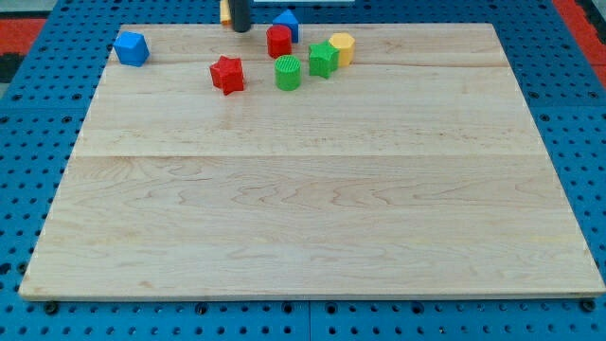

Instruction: Move the red blocks green blocks yellow hexagon and the blue triangle to the top center of the board

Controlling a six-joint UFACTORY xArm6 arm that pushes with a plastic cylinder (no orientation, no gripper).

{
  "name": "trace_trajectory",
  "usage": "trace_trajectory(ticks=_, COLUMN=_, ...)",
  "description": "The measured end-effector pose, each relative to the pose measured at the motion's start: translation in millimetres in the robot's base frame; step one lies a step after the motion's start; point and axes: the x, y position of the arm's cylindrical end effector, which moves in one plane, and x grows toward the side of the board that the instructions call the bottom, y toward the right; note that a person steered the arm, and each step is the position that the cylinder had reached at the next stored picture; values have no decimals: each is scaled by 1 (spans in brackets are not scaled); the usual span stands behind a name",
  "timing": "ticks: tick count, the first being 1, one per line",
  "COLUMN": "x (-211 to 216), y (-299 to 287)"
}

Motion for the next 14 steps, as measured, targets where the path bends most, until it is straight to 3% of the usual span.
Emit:
trace_trajectory(ticks=2, x=8, y=100)
trace_trajectory(ticks=3, x=16, y=102)
trace_trajectory(ticks=6, x=31, y=-5)
trace_trajectory(ticks=7, x=51, y=-11)
trace_trajectory(ticks=8, x=44, y=-20)
trace_trajectory(ticks=9, x=53, y=-59)
trace_trajectory(ticks=12, x=127, y=-87)
trace_trajectory(ticks=14, x=116, y=54)
